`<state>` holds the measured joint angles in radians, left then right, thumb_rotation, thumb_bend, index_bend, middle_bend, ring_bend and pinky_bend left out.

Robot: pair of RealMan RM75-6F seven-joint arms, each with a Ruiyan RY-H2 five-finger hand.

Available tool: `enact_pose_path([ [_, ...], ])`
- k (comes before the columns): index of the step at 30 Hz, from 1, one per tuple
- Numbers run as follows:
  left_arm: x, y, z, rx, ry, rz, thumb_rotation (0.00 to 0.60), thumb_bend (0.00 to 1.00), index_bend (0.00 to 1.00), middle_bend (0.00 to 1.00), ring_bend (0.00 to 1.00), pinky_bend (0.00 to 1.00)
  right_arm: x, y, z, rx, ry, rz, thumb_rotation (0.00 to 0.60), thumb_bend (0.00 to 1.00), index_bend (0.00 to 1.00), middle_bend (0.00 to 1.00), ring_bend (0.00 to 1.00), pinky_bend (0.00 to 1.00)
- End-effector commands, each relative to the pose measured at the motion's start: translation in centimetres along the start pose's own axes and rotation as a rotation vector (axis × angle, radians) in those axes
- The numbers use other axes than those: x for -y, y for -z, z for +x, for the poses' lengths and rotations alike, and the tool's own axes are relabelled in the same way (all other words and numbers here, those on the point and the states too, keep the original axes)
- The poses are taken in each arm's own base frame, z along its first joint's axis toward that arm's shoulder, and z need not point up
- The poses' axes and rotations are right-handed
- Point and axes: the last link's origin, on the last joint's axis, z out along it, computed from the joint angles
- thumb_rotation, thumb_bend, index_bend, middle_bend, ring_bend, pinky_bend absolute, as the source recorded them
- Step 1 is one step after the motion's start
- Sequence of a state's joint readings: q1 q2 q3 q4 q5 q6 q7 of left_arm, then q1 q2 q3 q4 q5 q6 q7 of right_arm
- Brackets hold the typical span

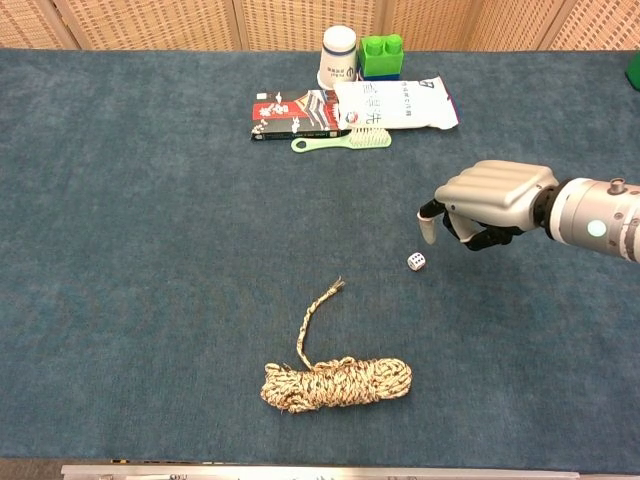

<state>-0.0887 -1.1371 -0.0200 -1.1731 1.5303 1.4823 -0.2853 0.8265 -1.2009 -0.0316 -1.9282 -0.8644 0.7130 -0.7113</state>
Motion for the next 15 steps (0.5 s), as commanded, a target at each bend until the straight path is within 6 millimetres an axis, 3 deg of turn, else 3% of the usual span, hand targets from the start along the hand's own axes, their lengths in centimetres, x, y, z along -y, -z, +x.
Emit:
enact_pose_path([
  [1,0.0,0.0,0.0,0.002,-0.002,0.002,0.600,0.14,0.51,0.37,0.29,0.46,0.1,-0.2,-0.1,0.011,0.005,0.000,0.600,1.00,0.40,1.00,1.00,1.00],
  [15,-0.1,-0.1,-0.2,0.009,-0.009,-0.003,0.600,0.14,0.51,0.37,0.29,0.46,0.6,-1.5,-0.2,0.027,0.013,0.011,0.600,1.00,0.40,1.00,1.00,1.00],
])
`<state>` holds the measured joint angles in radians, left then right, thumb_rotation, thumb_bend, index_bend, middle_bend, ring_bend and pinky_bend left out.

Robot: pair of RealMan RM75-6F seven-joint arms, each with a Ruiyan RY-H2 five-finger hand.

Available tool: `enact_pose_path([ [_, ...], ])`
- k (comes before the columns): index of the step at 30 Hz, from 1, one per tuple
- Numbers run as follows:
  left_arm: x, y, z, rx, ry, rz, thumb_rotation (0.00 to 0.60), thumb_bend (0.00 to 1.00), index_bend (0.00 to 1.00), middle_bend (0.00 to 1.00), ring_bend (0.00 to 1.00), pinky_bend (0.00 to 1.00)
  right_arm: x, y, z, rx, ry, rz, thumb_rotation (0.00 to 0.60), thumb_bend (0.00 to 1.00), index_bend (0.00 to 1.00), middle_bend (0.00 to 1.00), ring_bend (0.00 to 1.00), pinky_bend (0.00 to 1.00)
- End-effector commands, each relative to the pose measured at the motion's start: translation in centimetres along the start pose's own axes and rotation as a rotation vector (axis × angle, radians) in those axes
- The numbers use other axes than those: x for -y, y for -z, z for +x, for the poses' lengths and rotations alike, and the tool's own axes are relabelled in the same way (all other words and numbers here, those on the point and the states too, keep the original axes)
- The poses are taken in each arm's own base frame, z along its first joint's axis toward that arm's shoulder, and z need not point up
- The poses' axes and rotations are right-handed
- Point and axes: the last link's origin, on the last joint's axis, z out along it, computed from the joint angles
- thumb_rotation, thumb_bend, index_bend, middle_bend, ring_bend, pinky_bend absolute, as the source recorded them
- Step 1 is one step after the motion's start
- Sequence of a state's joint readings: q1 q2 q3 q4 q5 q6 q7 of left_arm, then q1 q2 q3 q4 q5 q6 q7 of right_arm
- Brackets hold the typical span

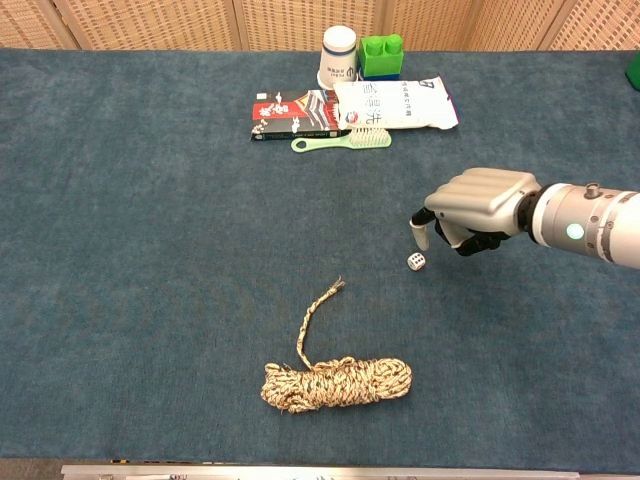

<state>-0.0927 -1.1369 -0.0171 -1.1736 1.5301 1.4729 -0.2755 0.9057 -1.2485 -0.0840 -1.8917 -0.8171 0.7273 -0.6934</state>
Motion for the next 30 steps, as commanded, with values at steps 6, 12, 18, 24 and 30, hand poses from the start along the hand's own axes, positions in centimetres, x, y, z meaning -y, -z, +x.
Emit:
enact_pose_path([
  [6,-0.3,-0.3,0.0,-0.005,0.004,-0.016,0.600,0.14,0.51,0.37,0.29,0.46,0.2,-0.8,0.2,-0.003,0.011,0.006,0.600,1.00,0.40,1.00,1.00,1.00],
  [12,-0.5,-0.4,0.0,-0.003,-0.001,-0.026,0.600,0.14,0.51,0.37,0.29,0.46,0.3,-1.4,0.7,-0.008,0.017,0.004,0.600,1.00,0.40,1.00,1.00,1.00],
  [18,-0.4,-0.2,0.0,-0.001,-0.001,-0.023,0.600,0.14,0.51,0.37,0.29,0.46,0.4,-1.9,0.8,-0.001,0.016,0.005,0.600,1.00,0.40,1.00,1.00,1.00],
  [24,-0.3,0.0,0.0,-0.002,-0.001,-0.020,0.600,0.14,0.51,0.37,0.29,0.46,0.5,-2.5,0.6,0.011,0.010,0.009,0.600,1.00,0.40,1.00,1.00,1.00],
  [30,-0.3,0.0,0.0,-0.003,0.002,-0.017,0.600,0.14,0.51,0.37,0.29,0.46,0.7,-2.9,0.5,0.023,0.011,0.015,0.600,1.00,0.40,1.00,1.00,1.00],
])
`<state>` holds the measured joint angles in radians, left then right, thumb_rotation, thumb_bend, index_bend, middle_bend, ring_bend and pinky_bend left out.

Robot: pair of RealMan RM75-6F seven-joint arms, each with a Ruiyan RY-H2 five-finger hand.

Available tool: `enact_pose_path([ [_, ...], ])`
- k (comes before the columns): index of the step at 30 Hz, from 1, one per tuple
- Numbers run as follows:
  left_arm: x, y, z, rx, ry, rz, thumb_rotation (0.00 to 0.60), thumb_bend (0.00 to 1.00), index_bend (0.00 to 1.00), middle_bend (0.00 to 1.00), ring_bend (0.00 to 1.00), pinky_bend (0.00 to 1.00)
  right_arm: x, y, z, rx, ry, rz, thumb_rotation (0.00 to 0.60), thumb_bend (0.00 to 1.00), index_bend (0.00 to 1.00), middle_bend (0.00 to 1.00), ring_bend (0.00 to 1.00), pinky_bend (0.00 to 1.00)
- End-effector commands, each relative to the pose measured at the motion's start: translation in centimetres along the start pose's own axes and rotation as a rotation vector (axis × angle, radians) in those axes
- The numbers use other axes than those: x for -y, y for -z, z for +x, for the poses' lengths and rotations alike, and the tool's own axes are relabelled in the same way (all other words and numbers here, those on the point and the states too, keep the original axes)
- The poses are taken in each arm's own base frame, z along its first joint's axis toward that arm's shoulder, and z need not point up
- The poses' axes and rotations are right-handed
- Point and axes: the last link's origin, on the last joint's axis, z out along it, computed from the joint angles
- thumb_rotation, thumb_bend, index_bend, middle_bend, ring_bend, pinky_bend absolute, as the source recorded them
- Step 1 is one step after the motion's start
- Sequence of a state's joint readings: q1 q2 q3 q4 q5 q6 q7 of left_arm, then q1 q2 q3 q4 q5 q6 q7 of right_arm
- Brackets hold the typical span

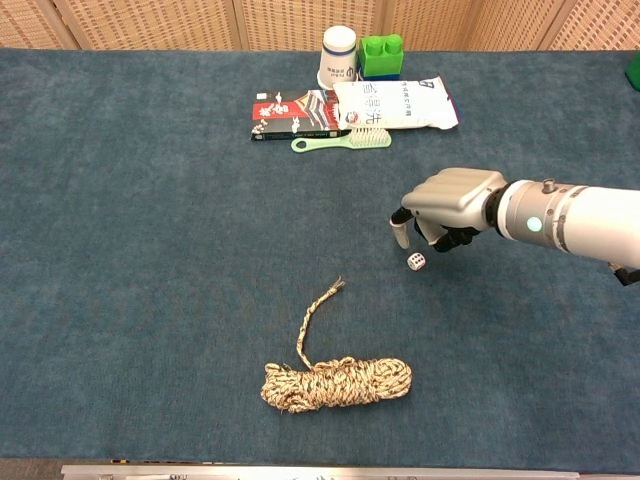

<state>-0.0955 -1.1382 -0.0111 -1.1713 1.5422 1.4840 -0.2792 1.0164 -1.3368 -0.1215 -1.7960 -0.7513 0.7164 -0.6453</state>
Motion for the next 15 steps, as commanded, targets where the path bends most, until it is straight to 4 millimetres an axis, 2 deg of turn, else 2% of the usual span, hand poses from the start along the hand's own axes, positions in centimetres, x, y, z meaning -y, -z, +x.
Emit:
enact_pose_path([
  [1,0.00,-0.01,0.01,0.000,0.001,0.002,0.600,0.14,0.51,0.37,0.29,0.46,0.04,-0.10,-0.06,0.005,0.000,0.001,0.600,1.00,0.40,1.00,1.00,1.00],
  [15,0.07,0.15,0.01,0.001,0.002,0.006,0.600,0.14,0.51,0.37,0.29,0.46,0.22,0.46,-0.37,0.019,0.013,0.001,0.600,1.00,0.40,1.00,1.00,1.00],
])
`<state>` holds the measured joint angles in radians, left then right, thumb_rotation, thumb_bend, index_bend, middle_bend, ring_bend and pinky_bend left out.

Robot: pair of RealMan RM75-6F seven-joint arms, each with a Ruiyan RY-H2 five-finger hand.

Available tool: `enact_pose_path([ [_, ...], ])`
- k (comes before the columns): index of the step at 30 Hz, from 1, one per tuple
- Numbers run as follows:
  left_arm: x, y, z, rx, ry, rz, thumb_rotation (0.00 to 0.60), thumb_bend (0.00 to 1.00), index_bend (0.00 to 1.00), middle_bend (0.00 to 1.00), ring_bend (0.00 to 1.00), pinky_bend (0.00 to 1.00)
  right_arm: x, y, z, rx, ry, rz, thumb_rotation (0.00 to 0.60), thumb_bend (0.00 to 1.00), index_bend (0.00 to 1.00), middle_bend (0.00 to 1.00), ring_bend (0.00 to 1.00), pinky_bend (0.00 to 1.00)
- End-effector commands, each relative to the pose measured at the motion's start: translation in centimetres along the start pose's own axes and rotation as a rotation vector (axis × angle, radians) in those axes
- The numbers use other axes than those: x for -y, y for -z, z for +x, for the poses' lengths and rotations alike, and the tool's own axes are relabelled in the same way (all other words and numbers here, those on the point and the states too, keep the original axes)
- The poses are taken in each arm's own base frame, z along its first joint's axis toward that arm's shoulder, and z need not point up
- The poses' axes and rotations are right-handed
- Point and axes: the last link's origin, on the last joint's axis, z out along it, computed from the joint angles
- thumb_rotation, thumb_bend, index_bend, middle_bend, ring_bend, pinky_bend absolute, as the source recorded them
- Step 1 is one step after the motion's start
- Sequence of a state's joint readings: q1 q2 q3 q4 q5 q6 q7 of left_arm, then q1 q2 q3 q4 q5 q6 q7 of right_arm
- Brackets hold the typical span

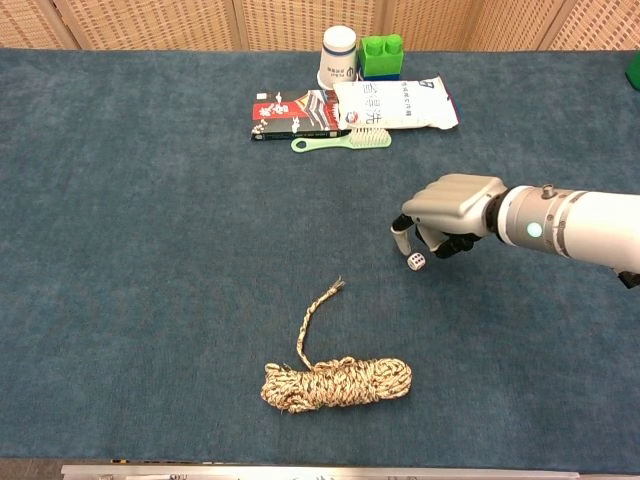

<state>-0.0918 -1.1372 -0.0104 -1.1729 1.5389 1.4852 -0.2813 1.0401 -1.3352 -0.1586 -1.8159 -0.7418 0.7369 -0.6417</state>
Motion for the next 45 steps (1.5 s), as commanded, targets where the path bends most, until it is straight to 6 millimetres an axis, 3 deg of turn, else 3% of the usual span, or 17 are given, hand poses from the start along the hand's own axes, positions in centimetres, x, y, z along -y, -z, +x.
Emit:
enact_pose_path([
  [1,0.0,0.0,0.0,0.000,-0.001,0.000,0.600,0.14,0.51,0.37,0.29,0.46,0.0,0.2,-0.1,0.003,0.002,-0.002,0.600,1.00,0.40,1.00,1.00,1.00],
  [33,-0.3,0.0,0.0,0.000,-0.007,-0.002,0.600,0.14,0.51,0.37,0.29,0.46,-0.2,4.1,-1.7,0.019,-0.005,-0.040,0.600,1.00,0.40,1.00,1.00,1.00],
  [45,-0.4,0.2,0.2,-0.005,-0.005,0.005,0.600,0.14,0.51,0.37,0.29,0.46,-1.3,5.2,-1.9,-0.035,-0.031,-0.082,0.600,1.00,0.40,1.00,1.00,1.00],
])
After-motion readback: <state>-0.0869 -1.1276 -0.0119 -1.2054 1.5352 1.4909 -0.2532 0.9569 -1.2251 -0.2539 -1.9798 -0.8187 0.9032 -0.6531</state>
